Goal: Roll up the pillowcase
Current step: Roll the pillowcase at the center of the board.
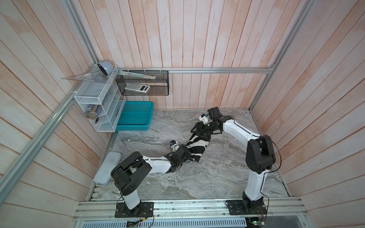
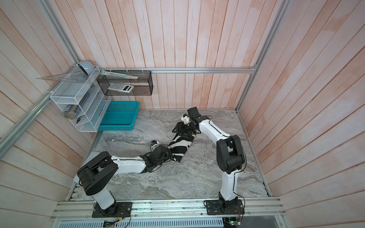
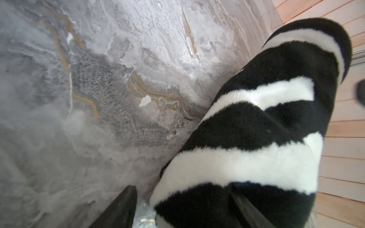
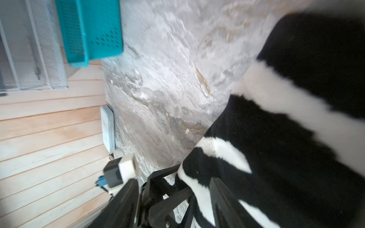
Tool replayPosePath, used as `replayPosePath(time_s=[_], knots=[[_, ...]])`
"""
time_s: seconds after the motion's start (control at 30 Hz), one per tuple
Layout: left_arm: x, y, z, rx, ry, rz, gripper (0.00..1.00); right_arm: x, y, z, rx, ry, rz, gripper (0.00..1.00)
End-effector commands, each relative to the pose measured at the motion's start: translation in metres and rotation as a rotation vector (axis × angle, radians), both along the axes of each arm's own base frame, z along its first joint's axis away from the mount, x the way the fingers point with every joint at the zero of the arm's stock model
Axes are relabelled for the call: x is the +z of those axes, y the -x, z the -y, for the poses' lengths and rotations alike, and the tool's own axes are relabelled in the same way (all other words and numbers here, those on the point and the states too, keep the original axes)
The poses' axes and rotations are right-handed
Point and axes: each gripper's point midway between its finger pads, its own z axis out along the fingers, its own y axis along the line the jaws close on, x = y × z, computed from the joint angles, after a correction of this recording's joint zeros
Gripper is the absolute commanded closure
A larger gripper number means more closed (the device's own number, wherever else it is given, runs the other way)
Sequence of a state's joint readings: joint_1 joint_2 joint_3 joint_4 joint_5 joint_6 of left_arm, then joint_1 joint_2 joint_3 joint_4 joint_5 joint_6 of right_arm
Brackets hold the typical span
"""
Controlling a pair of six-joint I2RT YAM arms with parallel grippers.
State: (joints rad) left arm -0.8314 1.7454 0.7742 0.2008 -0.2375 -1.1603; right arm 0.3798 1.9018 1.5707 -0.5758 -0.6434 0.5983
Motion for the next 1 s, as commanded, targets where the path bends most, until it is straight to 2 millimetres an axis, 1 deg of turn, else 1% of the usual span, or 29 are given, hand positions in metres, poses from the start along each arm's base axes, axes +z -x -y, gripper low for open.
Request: replayPosePath(time_s=[0.0,0.07,0.1,0.17,0.2,0.23,0.27,0.3,0.37,0.47,0.5,0.6,0.73,0.8,0.83,0.87,0.97], knots=[[-0.053,0.031,-0.021,-0.022,-0.104,-0.177,0.27,-0.007,-0.01,0.032,-0.073,0.088,0.004,0.39],[-0.052,0.031,-0.02,-0.024,-0.1,-0.177,0.27,-0.021,-0.013,0.045,-0.096,0.161,-0.001,0.45],[-0.05,0.031,-0.02,-0.026,-0.098,-0.175,0.27,-0.03,-0.016,0.049,-0.101,0.197,-0.008,0.52],[-0.05,0.032,-0.02,-0.028,-0.097,-0.181,0.27,-0.048,-0.023,0.051,-0.099,0.23,-0.03,0.71],[-0.05,0.032,-0.02,-0.031,-0.095,-0.182,0.27,-0.059,-0.028,0.052,-0.105,0.251,-0.05,0.78],[-0.049,0.032,-0.02,-0.033,-0.094,-0.182,0.27,-0.067,-0.034,0.049,-0.102,0.251,-0.059,0.81],[-0.05,0.032,-0.02,-0.032,-0.095,-0.188,0.27,-0.081,-0.038,0.047,-0.102,0.258,-0.087,0.82],[-0.051,0.033,-0.021,-0.033,-0.094,-0.197,0.27,-0.095,-0.038,0.047,-0.102,0.278,-0.137,0.83],[-0.056,0.034,-0.022,-0.034,-0.083,-0.23,0.27,-0.128,-0.03,0.051,-0.089,0.366,-0.259,0.83],[-0.065,0.039,-0.018,-0.062,-0.043,-0.286,0.28,-0.152,-0.023,0.048,-0.058,0.428,-0.318,0.79],[-0.068,0.042,-0.015,-0.077,-0.033,-0.304,0.28,-0.155,-0.023,0.048,-0.046,0.446,-0.329,0.79],[-0.073,0.057,0.004,-0.15,0.016,-0.359,0.3,-0.156,-0.024,0.039,0.004,0.452,-0.335,0.79],[-0.068,0.086,0.034,-0.253,0.016,-0.389,0.31,-0.155,-0.017,0.02,0.079,0.436,-0.318,0.79],[-0.064,0.099,0.042,-0.268,0.028,-0.397,0.31,-0.156,-0.011,0.017,0.099,0.436,-0.326,0.79],[-0.062,0.103,0.042,-0.265,0.031,-0.396,0.32,-0.155,-0.007,0.018,0.105,0.445,-0.329,0.79],[-0.059,0.105,0.038,-0.254,0.026,-0.389,0.32,-0.157,-0.003,0.024,0.101,0.471,-0.331,0.79],[-0.053,0.105,0.02,-0.207,-0.002,-0.365,0.32,-0.152,0.008,0.033,0.081,0.487,-0.313,0.79]])
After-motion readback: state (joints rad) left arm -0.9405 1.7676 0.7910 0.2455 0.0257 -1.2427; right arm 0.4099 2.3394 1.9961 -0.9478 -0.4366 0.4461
